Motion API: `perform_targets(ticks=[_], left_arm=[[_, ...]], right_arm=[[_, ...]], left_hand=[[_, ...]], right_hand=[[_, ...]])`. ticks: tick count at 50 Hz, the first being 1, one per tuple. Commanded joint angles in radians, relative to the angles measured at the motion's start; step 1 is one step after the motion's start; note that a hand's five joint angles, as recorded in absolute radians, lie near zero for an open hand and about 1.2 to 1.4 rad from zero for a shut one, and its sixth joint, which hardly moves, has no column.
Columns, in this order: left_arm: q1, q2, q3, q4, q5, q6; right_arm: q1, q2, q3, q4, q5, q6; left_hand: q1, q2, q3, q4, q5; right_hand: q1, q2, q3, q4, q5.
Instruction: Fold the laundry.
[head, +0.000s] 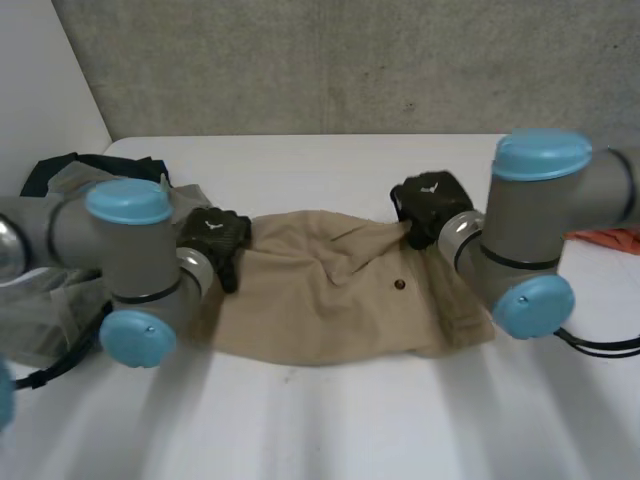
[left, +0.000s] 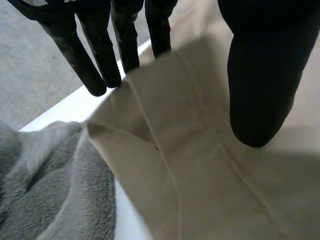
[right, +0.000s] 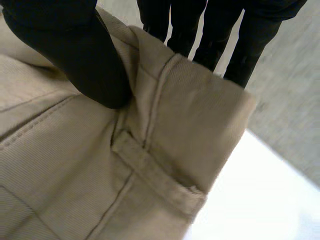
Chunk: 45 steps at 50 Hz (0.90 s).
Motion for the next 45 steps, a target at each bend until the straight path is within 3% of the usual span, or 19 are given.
perform_targets(ticks=[1, 5, 12, 16, 19, 24, 29, 33, 38, 45], left_arm=[[-0.026, -0.105, 0.142, -0.012, -0.047, 0.093], [-0.034, -0.091, 0.162, -0.003, -0.05, 0.107], [-0.036, -0.062, 0.173, 0.028, -0.002, 0.105], [-0.023, -0.085, 0.275, 0.135, 0.062, 0.111], [-0.017, -0.085, 0.361, 0.196, 0.062, 0.111], [-0.008, -0.029, 0.538, 0.395, 0.012, 0.082], [0.0, 0.045, 0.554, 0.548, 0.002, 0.003], [0.009, 0.093, 0.466, 0.532, 0.002, -0.046], [0.015, 0.143, 0.244, 0.502, 0.004, -0.05], [-0.006, 0.211, -0.193, 0.485, 0.005, -0.05]], right_arm=[[-0.004, -0.183, 0.156, -0.022, -0.035, -0.007], [-0.011, -0.206, 0.164, 0.047, -0.043, -0.049], [-0.033, -0.165, 0.106, 0.053, -0.049, -0.101], [-0.033, -0.072, -0.01, -0.017, -0.04, -0.135], [-0.036, 0.001, -0.158, -0.132, -0.011, -0.141], [-0.048, 0.048, -0.4, -0.415, 0.136, -0.071], [-0.051, 0.035, -0.475, -0.623, 0.17, 0.022], [-0.048, 0.031, -0.476, -0.652, 0.12, 0.038], [-0.039, 0.015, -0.372, -0.511, 0.054, 0.038], [-0.067, -0.064, -0.039, -0.292, 0.081, 0.035]], left_hand=[[0.329, 0.328, 0.327, 0.331, 0.331], [0.945, 0.945, 0.943, 0.948, 0.948], [0.947, 0.946, 0.945, 0.949, 0.949], [0.947, 0.946, 0.945, 0.949, 0.949], [0.947, 0.946, 0.945, 0.949, 0.949], [0.947, 0.946, 0.945, 0.949, 0.949], [0.947, 0.946, 0.945, 0.949, 0.949], [0.947, 0.946, 0.945, 0.949, 0.949], [0.947, 0.946, 0.945, 0.949, 0.949], [0.947, 0.946, 0.945, 0.949, 0.949]], right_hand=[[0.294, 0.224, 0.225, 0.205, 0.236], [0.294, 0.224, 0.225, 0.205, 0.236], [0.294, 0.224, 0.225, 0.205, 0.236], [0.294, 0.224, 0.225, 0.205, 0.236], [0.294, 0.224, 0.225, 0.205, 0.236], [0.294, 0.224, 0.225, 0.205, 0.236], [0.294, 0.224, 0.225, 0.205, 0.236], [0.294, 0.224, 0.225, 0.205, 0.236], [0.294, 0.224, 0.225, 0.205, 0.236], [0.294, 0.224, 0.225, 0.205, 0.236]])
